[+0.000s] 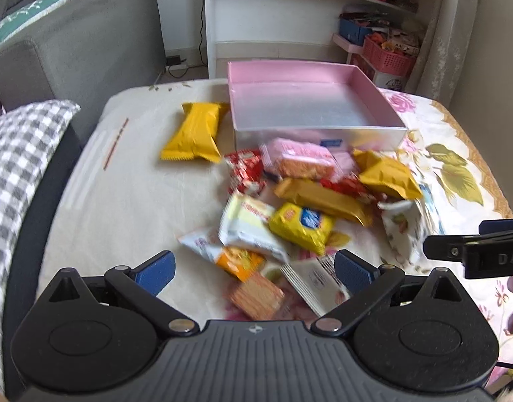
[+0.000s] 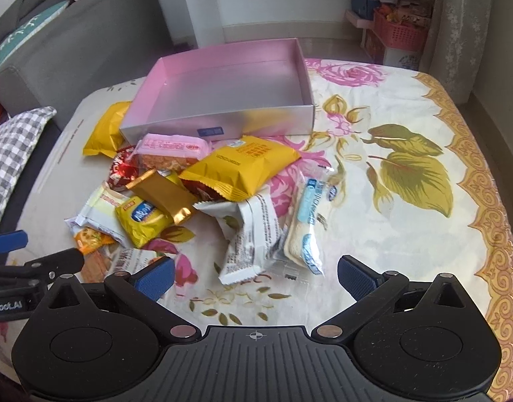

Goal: Organize snacks
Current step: 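Move left gripper to yellow pillow snack while right gripper approaches large yellow packet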

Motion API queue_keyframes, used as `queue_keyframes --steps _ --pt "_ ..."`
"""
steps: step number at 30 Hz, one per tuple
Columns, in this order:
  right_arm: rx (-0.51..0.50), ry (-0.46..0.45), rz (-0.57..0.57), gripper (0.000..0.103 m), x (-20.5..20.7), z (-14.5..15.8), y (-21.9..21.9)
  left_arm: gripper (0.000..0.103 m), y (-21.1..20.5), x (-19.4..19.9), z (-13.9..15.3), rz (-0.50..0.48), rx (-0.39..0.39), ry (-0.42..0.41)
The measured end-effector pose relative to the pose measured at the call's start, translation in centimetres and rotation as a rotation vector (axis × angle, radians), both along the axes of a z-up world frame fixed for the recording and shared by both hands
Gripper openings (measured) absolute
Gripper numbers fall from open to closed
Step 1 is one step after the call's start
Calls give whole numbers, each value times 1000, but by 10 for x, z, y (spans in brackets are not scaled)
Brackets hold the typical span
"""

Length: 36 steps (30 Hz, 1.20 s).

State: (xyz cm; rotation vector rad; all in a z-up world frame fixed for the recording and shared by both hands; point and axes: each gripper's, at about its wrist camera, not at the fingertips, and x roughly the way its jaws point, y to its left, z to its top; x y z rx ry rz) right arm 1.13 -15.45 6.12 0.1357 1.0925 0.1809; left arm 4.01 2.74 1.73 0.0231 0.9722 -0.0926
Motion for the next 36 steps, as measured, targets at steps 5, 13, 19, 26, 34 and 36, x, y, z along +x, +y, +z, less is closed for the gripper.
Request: queue_keyframes --steps 5,13,19,26,34,36 --pt "51 -1 0 103 27 11 4 99 14 29 6 31 -11 -4" --pt "192 -9 -105 100 58 -10 -15 88 43 70 -13 101 -123 -55" --pt "270 -6 -148 99 78 -26 -29 84 47 95 -28 8 -135 -181" --pt "338 66 -185 81 98 -52 -36 71 56 121 -51 13 -173 -175" --pt "376 91 -166 69 104 -61 -30 70 66 128 -52 -5 -233 -200" --pt "387 96 -168 69 104 -62 -32 70 69 128 -52 -4 -256 -194"
